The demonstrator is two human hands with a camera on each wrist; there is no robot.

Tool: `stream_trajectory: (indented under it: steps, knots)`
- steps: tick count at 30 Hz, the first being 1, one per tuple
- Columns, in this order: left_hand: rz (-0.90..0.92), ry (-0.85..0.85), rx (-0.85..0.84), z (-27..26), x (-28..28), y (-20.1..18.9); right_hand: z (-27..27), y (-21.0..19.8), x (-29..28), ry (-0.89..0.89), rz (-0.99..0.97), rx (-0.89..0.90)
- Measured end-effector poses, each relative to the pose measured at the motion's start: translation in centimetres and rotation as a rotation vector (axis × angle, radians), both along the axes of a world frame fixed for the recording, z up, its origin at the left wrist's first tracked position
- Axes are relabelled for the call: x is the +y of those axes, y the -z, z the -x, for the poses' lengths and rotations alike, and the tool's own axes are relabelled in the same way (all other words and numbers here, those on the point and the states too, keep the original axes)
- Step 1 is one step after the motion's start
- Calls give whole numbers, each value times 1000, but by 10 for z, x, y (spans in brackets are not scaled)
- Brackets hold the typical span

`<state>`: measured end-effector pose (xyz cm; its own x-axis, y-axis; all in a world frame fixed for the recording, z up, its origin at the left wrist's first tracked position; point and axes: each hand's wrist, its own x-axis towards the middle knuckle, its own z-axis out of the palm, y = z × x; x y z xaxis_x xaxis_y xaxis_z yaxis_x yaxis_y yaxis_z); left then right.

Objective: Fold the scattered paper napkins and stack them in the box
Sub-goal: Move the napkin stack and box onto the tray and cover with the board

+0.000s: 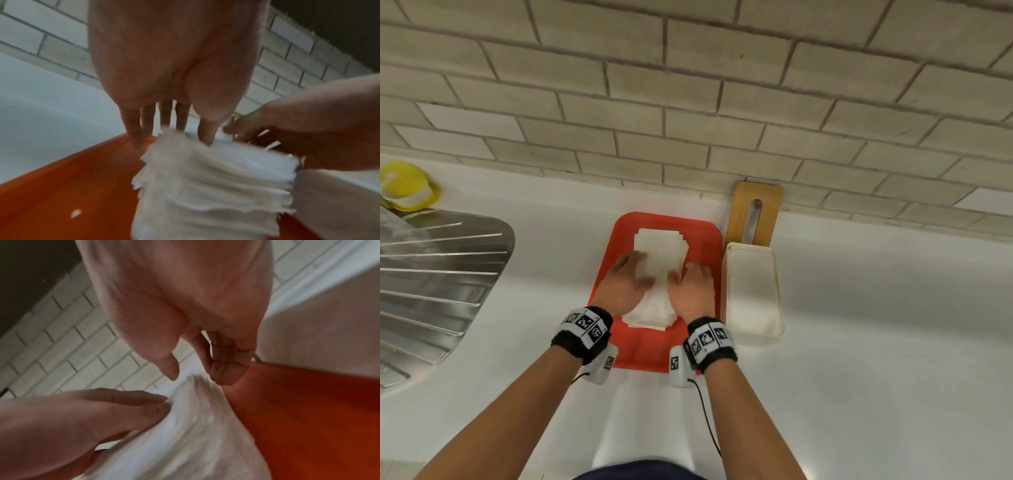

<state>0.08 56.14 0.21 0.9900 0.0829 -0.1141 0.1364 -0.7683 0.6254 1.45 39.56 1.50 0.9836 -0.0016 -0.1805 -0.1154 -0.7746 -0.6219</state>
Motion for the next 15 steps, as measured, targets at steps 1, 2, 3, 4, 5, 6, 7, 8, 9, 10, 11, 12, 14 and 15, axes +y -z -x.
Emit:
stream_trajectory:
  steps: [1, 2, 3, 4, 5, 6, 7, 8, 9, 10, 11, 12, 14, 15]
  knots:
    - [2, 46, 35, 2, 2, 7, -4, 9, 10, -19, 25, 43]
    - [-4, 62, 26, 3, 4, 13, -7, 16, 18, -22, 33, 79]
    - [-4, 55, 4, 5, 5, 18, -8, 21, 25, -7, 36, 85]
    - [-3, 41, -25, 6, 5, 21, -8, 27, 30, 8, 63, 56]
    - [-1, 26, -42, 6, 5, 22, -6, 30, 34, 27, 106, 13]
    - [-6, 13, -53, 6, 4, 22, -3, 30, 37, 46, 158, -40]
    - [-13, -3, -59, 7, 5, 19, 0, 32, 41, 55, 202, -95]
    - [-15, -20, -69, 6, 5, 18, 3, 34, 45, 74, 239, -160]
    - [-21, -27, -83, 4, 8, 20, 5, 34, 48, 78, 270, -213]
    - [-40, -13, -108, 3, 10, 23, 6, 35, 52, 60, 287, -240]
    - [-66, 11, -130, 2, 15, 34, 7, 35, 56, 43, 295, -259]
    - [-83, 36, -138, 0, 21, 45, 8, 34, 60, 38, 281, -255]
    - [-79, 52, -97, -3, 22, 49, 7, 35, 64, 73, 200, -224]
    - [-64, 46, -76, -3, 21, 43, 4, 36, 64, 96, 170, -198]
